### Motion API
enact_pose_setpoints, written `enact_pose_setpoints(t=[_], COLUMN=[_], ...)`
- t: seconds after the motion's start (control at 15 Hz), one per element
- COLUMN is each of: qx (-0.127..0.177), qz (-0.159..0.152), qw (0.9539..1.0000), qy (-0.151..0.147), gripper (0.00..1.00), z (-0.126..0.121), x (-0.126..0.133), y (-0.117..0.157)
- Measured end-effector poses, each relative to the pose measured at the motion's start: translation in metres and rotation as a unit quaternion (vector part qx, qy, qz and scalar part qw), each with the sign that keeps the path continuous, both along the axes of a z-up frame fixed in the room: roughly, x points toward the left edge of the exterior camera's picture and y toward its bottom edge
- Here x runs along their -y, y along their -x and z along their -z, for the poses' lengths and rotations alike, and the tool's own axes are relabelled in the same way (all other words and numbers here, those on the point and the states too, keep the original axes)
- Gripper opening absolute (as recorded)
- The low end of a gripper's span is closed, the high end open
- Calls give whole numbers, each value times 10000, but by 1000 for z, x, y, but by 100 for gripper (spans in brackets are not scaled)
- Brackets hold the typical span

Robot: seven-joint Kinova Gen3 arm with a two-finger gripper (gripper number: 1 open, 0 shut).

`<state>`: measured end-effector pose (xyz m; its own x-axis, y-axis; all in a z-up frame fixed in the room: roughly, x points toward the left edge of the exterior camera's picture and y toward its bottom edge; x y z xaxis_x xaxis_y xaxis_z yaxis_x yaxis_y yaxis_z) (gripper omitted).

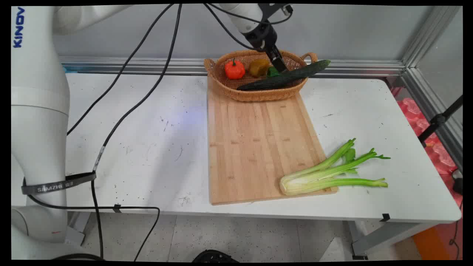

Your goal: Pick up the potato from the vegetable basket

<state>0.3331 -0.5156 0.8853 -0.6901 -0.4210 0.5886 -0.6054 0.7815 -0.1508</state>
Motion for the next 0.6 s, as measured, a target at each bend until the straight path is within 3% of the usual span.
enact_pose_setpoints(t=[0.6], qx=[57], qz=[-487], qw=[9986], qy=[207], gripper=[100], z=[21], x=[36], y=[-35])
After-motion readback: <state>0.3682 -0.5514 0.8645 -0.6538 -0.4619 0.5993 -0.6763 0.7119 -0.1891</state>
